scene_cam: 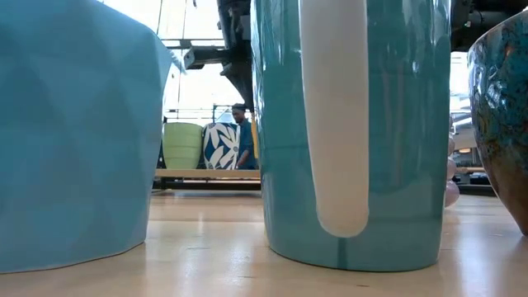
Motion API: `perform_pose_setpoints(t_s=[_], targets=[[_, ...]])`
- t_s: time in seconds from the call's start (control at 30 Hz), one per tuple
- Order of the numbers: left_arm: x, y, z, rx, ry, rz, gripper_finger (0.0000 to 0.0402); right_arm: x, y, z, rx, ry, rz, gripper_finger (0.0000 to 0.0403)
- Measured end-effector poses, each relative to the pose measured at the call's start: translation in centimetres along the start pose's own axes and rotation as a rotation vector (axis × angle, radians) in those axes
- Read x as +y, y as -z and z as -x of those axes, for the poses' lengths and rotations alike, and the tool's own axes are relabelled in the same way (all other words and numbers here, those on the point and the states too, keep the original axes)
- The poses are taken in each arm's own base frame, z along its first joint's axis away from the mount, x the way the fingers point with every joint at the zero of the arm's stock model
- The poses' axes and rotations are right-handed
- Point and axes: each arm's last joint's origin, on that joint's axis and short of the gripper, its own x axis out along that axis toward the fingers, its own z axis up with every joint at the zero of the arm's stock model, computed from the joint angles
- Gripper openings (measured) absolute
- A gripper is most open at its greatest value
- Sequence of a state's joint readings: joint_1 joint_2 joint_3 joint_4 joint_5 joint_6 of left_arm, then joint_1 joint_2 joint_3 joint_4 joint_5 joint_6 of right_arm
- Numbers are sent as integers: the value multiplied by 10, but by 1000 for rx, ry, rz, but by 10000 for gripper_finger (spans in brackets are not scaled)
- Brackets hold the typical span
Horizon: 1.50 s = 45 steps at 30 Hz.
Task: Place coffee mugs
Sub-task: Put the yellow mug on the shelf
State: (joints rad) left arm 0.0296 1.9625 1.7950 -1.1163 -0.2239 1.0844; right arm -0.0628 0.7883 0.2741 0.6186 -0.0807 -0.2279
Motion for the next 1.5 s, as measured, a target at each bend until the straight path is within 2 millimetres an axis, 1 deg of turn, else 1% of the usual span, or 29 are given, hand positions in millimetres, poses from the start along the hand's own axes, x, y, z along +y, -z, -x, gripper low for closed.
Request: perform_pose_setpoints(t_s=[0.1,0.33,0.47,0.6,0.9,1.27,1.37,1.5], targets=[[7,16,-1,-13,11,44,22,0,0,0,0,0,0,114],[27,66,-10,7,10,180,22,0,0,0,-1,0,0,114],[35,89,-16,10,12,235,22,0,0,0,-1,0,0,114],[43,106,-19,-19,-13,277,22,0,0,0,-1,0,3,114],[55,124,-21,-41,-96,266,27,0,0,0,-1,0,4,114],[58,153,-28,-46,-84,338,28,0,0,0,-1,0,3,114],[58,158,-28,-60,-74,368,28,0,0,0,-1,1,4,114],[59,158,-36,-68,-55,369,29,0,0,0,-1,0,4,114]])
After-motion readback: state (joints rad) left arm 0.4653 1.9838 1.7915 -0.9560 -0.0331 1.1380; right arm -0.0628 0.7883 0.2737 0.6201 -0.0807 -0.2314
